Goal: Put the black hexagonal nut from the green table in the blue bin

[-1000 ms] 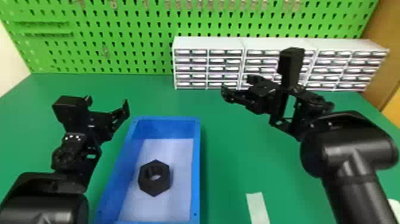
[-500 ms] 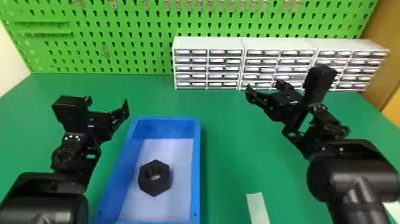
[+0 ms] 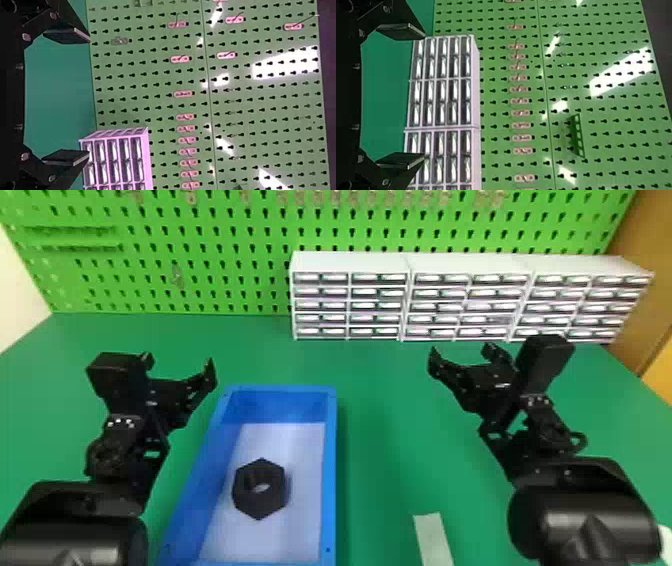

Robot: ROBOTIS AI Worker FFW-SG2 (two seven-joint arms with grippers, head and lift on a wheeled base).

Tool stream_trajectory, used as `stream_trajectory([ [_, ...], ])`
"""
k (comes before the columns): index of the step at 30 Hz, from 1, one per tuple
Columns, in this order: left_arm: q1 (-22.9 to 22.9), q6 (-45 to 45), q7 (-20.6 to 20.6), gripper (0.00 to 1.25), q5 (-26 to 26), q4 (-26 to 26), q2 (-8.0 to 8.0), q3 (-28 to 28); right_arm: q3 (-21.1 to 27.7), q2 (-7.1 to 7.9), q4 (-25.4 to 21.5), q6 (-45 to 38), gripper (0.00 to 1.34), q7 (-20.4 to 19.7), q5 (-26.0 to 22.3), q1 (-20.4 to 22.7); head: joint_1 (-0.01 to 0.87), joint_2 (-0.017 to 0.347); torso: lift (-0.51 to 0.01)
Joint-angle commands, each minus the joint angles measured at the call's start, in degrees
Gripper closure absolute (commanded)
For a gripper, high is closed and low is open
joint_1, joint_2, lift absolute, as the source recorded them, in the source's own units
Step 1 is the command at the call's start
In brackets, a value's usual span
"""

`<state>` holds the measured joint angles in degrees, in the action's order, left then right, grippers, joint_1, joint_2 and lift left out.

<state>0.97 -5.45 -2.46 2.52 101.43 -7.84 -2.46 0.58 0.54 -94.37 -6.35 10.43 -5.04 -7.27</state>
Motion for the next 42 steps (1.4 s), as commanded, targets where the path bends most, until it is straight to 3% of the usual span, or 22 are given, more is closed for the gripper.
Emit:
stream_trajectory([
  [1,0.0,0.0,0.0,0.25,0.0,0.0,0.01,0.0,0.0,-0.46,0.6,2.7,0.22,-1.7,1.2,0.9,0.686,0.052,-0.097],
  [12,-0.1,0.0,0.0,0.25,0.2,0.0,0.01,0.0,-0.8,-0.6,2.9,8.2,0.22,-6.9,2.0,3.0,0.686,0.052,-0.097],
  [42,0.4,0.0,-0.6,0.25,0.8,-1.2,-0.07,1.3,0.0,0.16,2.6,7.6,0.22,-7.4,4.3,5.4,0.686,0.052,-0.097],
])
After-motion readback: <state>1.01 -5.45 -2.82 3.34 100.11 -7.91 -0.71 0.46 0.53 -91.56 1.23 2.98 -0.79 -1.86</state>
